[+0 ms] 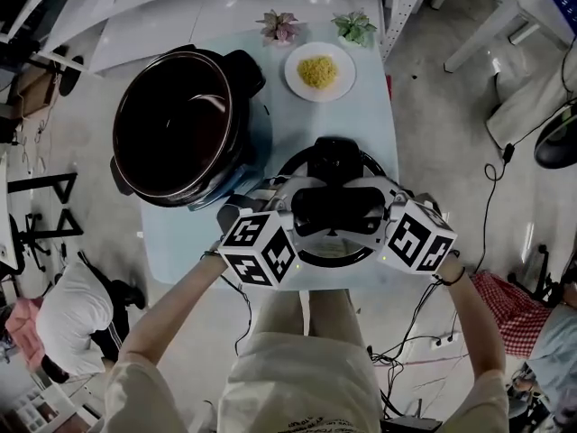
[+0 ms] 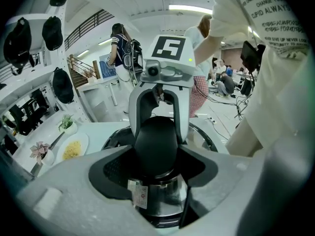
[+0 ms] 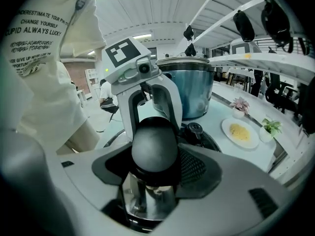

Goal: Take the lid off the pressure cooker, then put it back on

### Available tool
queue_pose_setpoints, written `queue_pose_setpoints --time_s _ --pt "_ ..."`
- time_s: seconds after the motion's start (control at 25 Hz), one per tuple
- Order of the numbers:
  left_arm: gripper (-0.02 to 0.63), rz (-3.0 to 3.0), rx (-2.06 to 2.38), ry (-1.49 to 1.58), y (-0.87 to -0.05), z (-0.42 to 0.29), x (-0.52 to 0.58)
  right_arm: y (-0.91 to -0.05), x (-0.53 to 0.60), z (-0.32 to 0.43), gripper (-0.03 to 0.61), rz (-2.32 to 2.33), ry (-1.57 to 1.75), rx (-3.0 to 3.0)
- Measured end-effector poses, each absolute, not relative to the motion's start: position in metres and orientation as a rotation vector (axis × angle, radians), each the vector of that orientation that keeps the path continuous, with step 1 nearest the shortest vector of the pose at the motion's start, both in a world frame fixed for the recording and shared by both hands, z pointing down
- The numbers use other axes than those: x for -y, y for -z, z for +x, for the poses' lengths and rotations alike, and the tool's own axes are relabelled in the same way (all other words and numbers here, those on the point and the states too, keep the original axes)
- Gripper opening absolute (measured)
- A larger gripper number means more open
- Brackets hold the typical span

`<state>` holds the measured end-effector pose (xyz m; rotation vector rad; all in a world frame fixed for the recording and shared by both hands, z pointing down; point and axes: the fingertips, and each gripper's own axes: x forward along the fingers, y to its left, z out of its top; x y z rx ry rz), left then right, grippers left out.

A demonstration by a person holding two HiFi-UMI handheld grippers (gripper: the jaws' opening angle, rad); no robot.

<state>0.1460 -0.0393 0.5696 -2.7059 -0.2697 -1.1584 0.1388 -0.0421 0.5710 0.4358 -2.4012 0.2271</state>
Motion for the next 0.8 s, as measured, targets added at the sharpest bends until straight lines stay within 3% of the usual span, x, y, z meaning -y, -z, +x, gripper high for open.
queue_pose_setpoints --time_s 0.8 --pt "0.281 -2.683 0.223 1.161 -0.5807 0.145 0.0397 -0.5822 0.0432 0.1374 0.278 0.482 -0.216 2.361"
